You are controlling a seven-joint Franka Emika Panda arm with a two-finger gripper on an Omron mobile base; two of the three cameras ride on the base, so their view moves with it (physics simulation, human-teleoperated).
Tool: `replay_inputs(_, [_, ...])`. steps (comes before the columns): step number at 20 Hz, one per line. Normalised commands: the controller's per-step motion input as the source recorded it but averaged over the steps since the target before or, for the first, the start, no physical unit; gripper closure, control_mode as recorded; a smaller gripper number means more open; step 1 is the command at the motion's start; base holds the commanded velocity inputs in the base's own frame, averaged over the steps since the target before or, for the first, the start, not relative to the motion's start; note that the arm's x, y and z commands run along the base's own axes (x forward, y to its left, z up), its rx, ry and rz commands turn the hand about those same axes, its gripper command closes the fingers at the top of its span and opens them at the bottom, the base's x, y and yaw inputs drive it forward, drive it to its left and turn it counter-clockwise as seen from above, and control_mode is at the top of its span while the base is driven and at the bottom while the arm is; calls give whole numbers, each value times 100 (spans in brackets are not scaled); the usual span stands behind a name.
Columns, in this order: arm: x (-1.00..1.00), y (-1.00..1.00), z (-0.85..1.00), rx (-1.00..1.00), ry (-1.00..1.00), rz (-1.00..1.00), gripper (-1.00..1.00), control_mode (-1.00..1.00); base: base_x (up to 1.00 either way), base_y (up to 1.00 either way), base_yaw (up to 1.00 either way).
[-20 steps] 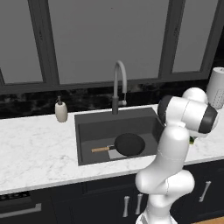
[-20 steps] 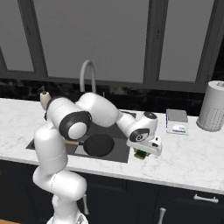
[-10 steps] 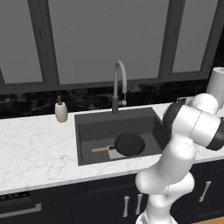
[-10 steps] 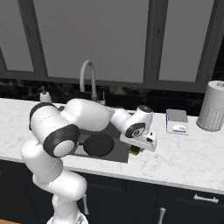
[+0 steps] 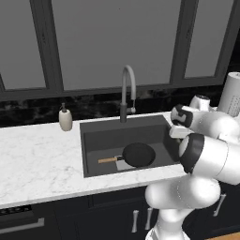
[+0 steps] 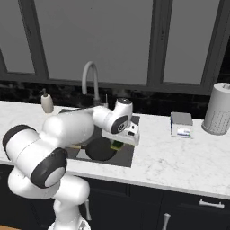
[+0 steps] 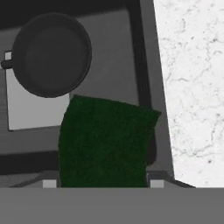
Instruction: Pick the pan and sponge and place them into the sink. Then turn on the water.
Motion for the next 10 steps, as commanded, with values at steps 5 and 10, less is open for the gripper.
replay_inputs(5, [33, 48, 2, 0, 0, 13, 100, -100, 0, 0, 0])
replay_inputs(10, [49, 32, 0, 0, 3, 17, 100, -100, 0, 0, 0])
